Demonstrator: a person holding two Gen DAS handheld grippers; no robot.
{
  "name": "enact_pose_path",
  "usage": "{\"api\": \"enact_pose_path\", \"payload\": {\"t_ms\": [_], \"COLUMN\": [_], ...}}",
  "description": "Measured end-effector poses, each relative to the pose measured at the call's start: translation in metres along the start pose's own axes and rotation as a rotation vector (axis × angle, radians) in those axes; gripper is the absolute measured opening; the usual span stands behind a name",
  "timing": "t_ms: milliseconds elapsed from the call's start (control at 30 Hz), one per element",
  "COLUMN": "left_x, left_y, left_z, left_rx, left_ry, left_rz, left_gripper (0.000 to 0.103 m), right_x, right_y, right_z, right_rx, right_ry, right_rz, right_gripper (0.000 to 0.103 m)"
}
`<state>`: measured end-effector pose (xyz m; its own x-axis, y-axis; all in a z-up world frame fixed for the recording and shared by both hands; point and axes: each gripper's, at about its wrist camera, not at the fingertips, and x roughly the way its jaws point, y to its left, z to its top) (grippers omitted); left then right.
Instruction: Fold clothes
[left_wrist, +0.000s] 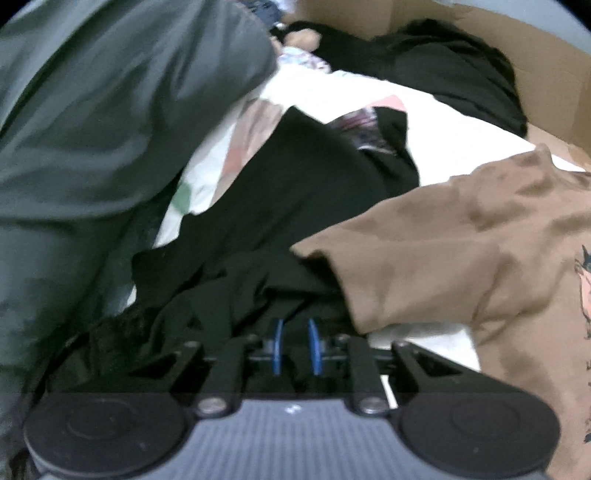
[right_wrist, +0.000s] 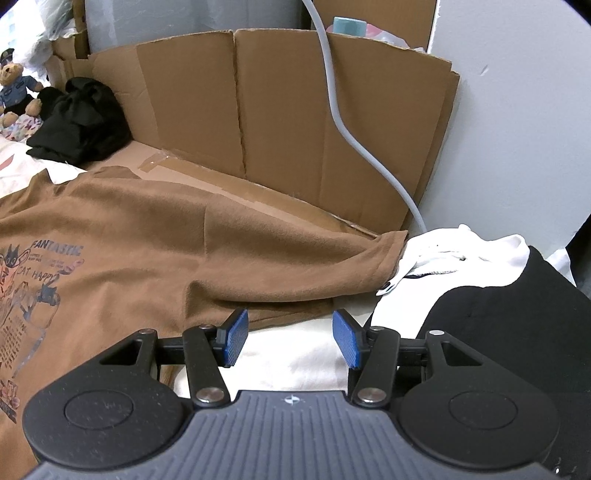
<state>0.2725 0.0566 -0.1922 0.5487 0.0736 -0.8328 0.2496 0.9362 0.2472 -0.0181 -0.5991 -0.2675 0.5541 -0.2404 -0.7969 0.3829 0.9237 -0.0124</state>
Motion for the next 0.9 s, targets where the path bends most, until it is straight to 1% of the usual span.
{"api": "enact_pose_path", "payload": {"t_ms": [67,133,167,233,300,400,467,567,600,700,767,800,867,900], "left_x": [-0.001,-0.002,-0.001,0.003,0.008,0.016,0.019,0.027,0.029,0.034,0.036,0.037,0.036,0.035], "left_y": [0.002,0.004,0.003,-0.006,-0.016,-0.031,-0.037,-0.043,-0.045,-0.049,-0.052,-0.055,-0.058,-0.063], "left_z": [-0.001,-0.002,-0.002,-0.003,-0.006,-0.009,-0.011,-0.011,-0.009,-0.006,-0.004,-0.003,-0.005,-0.006], "left_rx": [-0.037,-0.076,-0.083,-0.080,-0.046,0.027,0.054,0.084,0.089,0.112,0.140,0.162,0.207,0.245], "left_ry": [-0.027,-0.055,-0.058,-0.055,-0.038,-0.019,-0.015,-0.015,-0.026,-0.056,-0.076,-0.099,-0.140,-0.163], "left_rz": [-0.047,-0.098,-0.109,-0.125,-0.136,-0.135,-0.132,-0.096,-0.075,-0.025,0.013,0.027,-0.005,-0.027], "left_gripper": [0.020,0.033,0.035,0.035,0.035,0.035,0.035,0.035,0.037,0.049,0.050,0.050,0.050,0.050], "right_x": [0.000,0.001,0.001,0.001,0.002,0.004,0.005,0.006,0.006,0.007,0.007,0.007,0.008,0.009], "right_y": [0.001,0.001,0.002,0.004,0.006,0.007,0.006,0.004,0.003,0.002,0.001,0.001,0.001,0.000], "right_z": [0.000,0.000,0.000,-0.001,-0.003,-0.005,-0.006,-0.006,-0.006,-0.006,-0.007,-0.007,-0.008,-0.008], "right_rx": [-0.001,-0.002,-0.003,-0.006,-0.010,-0.016,-0.016,-0.011,-0.008,-0.002,-0.003,-0.003,-0.002,-0.002], "right_ry": [0.002,0.004,0.007,0.011,0.015,0.023,0.028,0.031,0.032,0.033,0.034,0.035,0.038,0.040], "right_rz": [0.000,0.003,0.006,0.011,0.017,0.020,0.020,0.017,0.016,0.016,0.017,0.018,0.019,0.019], "right_gripper": [0.056,0.056,0.056,0.056,0.056,0.056,0.056,0.056,0.056,0.056,0.056,0.056,0.056,0.056]}}
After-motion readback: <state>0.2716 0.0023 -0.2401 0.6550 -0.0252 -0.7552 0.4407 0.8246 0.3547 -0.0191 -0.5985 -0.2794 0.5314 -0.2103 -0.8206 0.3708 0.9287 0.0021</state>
